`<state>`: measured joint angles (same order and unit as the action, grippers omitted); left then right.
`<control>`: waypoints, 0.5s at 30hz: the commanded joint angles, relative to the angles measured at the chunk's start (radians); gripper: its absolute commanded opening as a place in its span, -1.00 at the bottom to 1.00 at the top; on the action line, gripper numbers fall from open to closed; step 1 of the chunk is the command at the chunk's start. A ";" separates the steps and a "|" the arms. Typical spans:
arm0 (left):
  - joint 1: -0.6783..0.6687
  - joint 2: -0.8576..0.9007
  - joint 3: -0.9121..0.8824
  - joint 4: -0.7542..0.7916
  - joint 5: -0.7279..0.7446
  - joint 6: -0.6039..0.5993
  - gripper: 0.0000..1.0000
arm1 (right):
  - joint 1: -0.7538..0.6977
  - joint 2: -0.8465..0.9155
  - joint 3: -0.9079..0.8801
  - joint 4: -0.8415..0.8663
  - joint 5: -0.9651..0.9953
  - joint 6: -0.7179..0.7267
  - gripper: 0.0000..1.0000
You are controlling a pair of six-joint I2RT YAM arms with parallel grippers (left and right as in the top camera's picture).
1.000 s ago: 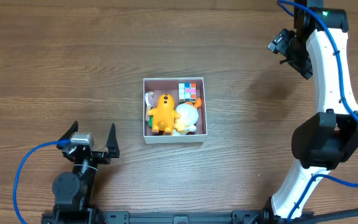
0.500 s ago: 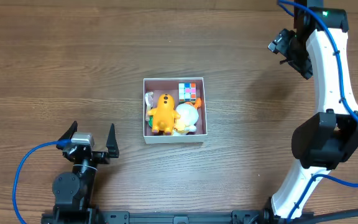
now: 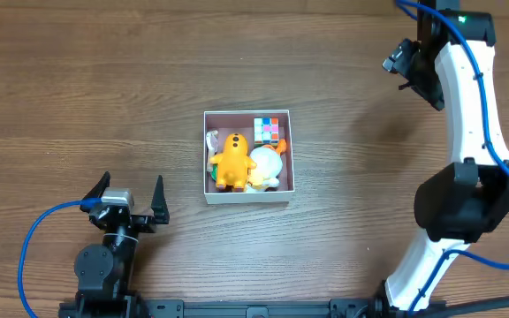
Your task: Pack container
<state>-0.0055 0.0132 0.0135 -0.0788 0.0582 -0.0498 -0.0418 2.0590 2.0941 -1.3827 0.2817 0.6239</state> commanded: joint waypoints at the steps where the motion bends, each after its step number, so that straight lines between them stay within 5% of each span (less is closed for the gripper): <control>1: 0.007 -0.009 -0.009 0.005 -0.010 0.013 1.00 | 0.054 -0.170 -0.008 0.065 0.109 0.000 1.00; 4: 0.007 -0.009 -0.009 0.005 -0.010 0.013 1.00 | 0.060 -0.315 -0.147 0.163 0.118 0.000 1.00; 11: 0.007 -0.009 -0.009 0.005 -0.010 0.012 1.00 | 0.060 -0.869 -0.845 0.768 0.118 0.001 1.00; 15: 0.007 -0.009 -0.009 0.005 -0.010 0.013 1.00 | 0.060 -1.181 -1.167 0.939 0.117 0.001 1.00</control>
<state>-0.0055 0.0128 0.0116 -0.0761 0.0551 -0.0498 0.0200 1.0462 1.0855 -0.4824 0.3862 0.6262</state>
